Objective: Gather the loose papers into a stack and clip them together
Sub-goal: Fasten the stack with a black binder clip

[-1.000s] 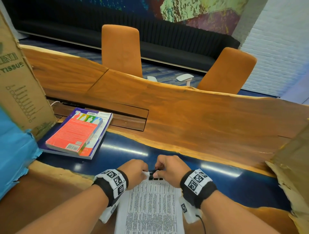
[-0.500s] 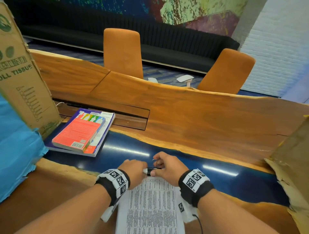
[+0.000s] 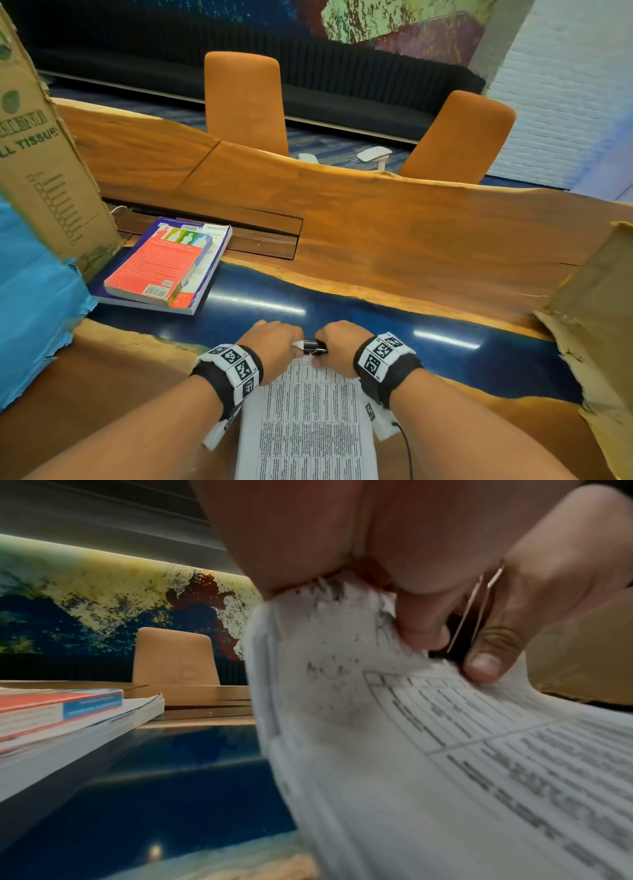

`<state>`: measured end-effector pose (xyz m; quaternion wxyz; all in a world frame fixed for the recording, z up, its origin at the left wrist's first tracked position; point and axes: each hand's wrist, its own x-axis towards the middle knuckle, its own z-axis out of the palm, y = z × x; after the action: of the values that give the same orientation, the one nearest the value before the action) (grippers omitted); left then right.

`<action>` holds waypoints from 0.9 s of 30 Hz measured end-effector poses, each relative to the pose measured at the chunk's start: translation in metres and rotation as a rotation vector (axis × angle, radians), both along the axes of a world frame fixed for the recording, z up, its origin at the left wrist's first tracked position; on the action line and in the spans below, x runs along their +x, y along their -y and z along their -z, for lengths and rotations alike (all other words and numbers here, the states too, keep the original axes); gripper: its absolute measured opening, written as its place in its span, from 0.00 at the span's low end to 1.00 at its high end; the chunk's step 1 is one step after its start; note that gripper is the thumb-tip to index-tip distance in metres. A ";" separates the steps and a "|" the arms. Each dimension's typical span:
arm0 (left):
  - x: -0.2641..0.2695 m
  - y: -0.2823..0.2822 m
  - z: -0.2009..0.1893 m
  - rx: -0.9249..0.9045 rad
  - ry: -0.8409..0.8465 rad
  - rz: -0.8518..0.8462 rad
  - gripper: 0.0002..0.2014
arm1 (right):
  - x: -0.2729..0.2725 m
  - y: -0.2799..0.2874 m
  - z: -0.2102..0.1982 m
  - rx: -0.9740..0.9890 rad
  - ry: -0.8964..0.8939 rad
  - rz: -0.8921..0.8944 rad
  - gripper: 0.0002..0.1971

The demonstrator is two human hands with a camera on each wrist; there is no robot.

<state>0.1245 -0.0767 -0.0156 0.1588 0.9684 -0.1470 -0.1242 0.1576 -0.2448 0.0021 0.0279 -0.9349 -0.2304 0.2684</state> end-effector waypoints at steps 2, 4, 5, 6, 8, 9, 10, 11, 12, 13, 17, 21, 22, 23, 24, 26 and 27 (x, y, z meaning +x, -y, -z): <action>0.000 -0.002 -0.001 -0.034 -0.053 -0.015 0.11 | -0.003 0.004 0.001 0.055 -0.013 0.021 0.11; 0.001 -0.004 -0.001 -0.013 -0.044 0.035 0.12 | -0.002 0.010 0.000 0.178 -0.064 0.078 0.05; 0.001 -0.005 -0.001 0.006 -0.031 0.061 0.11 | 0.000 0.012 -0.002 0.277 -0.118 0.132 0.04; 0.001 -0.006 -0.001 0.017 -0.019 0.069 0.11 | 0.002 0.014 -0.004 0.374 -0.177 0.206 0.07; 0.001 -0.005 -0.001 0.028 -0.005 0.076 0.12 | 0.003 0.016 -0.007 0.488 -0.243 0.336 0.11; 0.001 -0.004 -0.001 0.041 -0.005 0.082 0.12 | 0.004 0.017 -0.007 0.494 -0.233 0.350 0.11; 0.000 -0.003 -0.001 0.061 -0.004 0.091 0.12 | 0.004 0.018 -0.006 0.459 -0.207 0.316 0.10; 0.000 -0.001 -0.001 0.081 -0.001 0.100 0.12 | 0.003 0.018 -0.004 0.401 -0.186 0.257 0.09; -0.001 -0.001 -0.001 0.099 -0.002 0.104 0.12 | 0.000 0.017 -0.003 0.336 -0.172 0.198 0.09; -0.002 -0.001 -0.001 0.107 -0.010 0.103 0.12 | -0.002 0.015 -0.001 0.286 -0.159 0.156 0.11; -0.002 0.001 0.002 0.110 -0.017 0.106 0.12 | -0.011 0.009 0.008 0.172 -0.044 0.104 0.16; -0.003 0.004 0.003 0.110 -0.007 0.120 0.11 | -0.018 0.009 0.019 0.162 -0.011 0.106 0.16; -0.004 0.004 0.002 0.093 -0.018 0.105 0.12 | -0.018 0.011 0.019 0.148 -0.019 0.102 0.16; -0.005 0.003 0.001 0.071 -0.038 0.080 0.12 | -0.017 0.014 0.019 0.117 -0.028 0.098 0.16; -0.005 0.001 0.000 0.054 -0.060 0.048 0.12 | -0.015 0.019 0.019 0.080 -0.037 0.098 0.15; -0.004 -0.008 0.000 0.055 -0.112 -0.004 0.12 | -0.011 0.034 0.020 0.023 -0.053 0.132 0.10; -0.003 -0.012 0.001 0.070 -0.133 -0.022 0.13 | -0.009 0.042 0.023 0.013 -0.061 0.169 0.09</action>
<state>0.1211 -0.0643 -0.0167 0.1356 0.9645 -0.1212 -0.1916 0.1483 -0.2864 -0.0206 0.0636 -0.9423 -0.1513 0.2919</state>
